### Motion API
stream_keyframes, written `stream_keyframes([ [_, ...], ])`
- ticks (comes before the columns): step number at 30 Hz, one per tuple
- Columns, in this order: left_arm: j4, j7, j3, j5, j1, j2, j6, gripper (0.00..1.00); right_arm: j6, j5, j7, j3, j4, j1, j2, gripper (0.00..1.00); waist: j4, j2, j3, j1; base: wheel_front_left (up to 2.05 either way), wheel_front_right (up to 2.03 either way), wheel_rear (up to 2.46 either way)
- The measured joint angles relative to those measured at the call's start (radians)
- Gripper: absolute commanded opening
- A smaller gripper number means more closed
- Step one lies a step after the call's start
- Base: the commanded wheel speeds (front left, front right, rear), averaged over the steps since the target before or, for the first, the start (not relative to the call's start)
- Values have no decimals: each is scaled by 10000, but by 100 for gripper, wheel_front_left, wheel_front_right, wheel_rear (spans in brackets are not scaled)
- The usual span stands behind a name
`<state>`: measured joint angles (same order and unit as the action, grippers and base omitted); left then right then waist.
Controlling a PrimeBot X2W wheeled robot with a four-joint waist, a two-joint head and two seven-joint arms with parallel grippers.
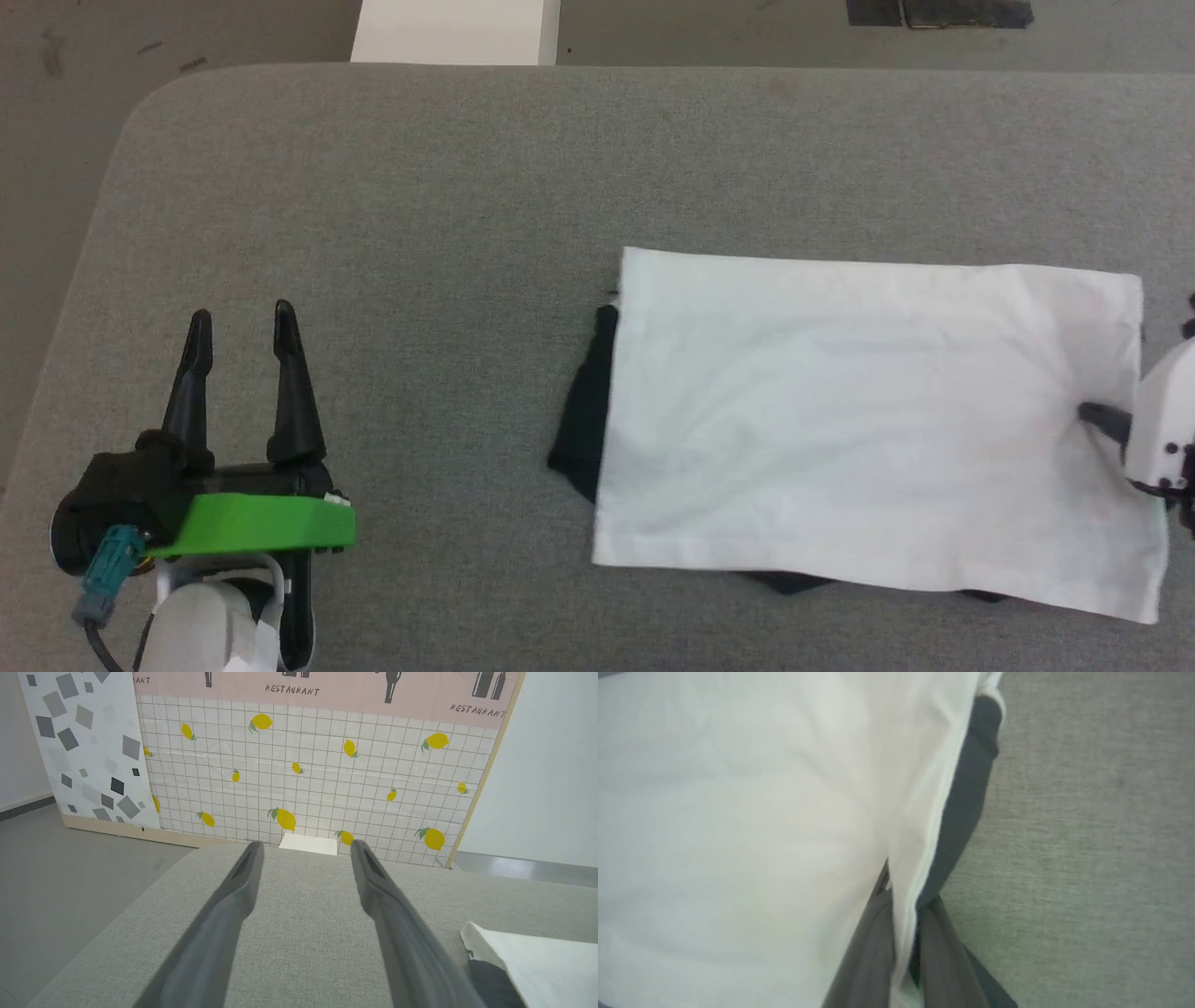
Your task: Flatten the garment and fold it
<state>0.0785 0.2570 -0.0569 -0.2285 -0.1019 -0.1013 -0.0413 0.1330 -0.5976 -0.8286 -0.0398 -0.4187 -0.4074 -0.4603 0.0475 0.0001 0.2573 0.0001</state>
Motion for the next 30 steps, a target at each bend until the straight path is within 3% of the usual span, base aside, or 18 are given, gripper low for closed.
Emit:
stream_keyframes([
  [4, -128, 0, -29, 2, 0, 58, -33, 100, -2, 1112, -102, -719, -203, -6, -347, 0, -26, 0, -19, 0, 0, 0, 0],
  [11, -364, 0, -73, 33, 7, 134, -123, 100, -4, 2266, -627, -1438, 2, -23, -221, 0, -22, 0, -184, 0, 0, 0, 0],
  [24, -418, 0, -184, 67, 344, 290, -280, 100, -6, 1546, -3578, 685, 4180, 38, -529, 0, -55, 0, -703, 0, 0, 0, 0],
  [30, -416, 0, -88, 73, 347, 332, -297, 100, -8, 1298, -3998, 1664, 5024, -45, 46, 0, 45, 0, -710, 0, 0, 0, 0],
])
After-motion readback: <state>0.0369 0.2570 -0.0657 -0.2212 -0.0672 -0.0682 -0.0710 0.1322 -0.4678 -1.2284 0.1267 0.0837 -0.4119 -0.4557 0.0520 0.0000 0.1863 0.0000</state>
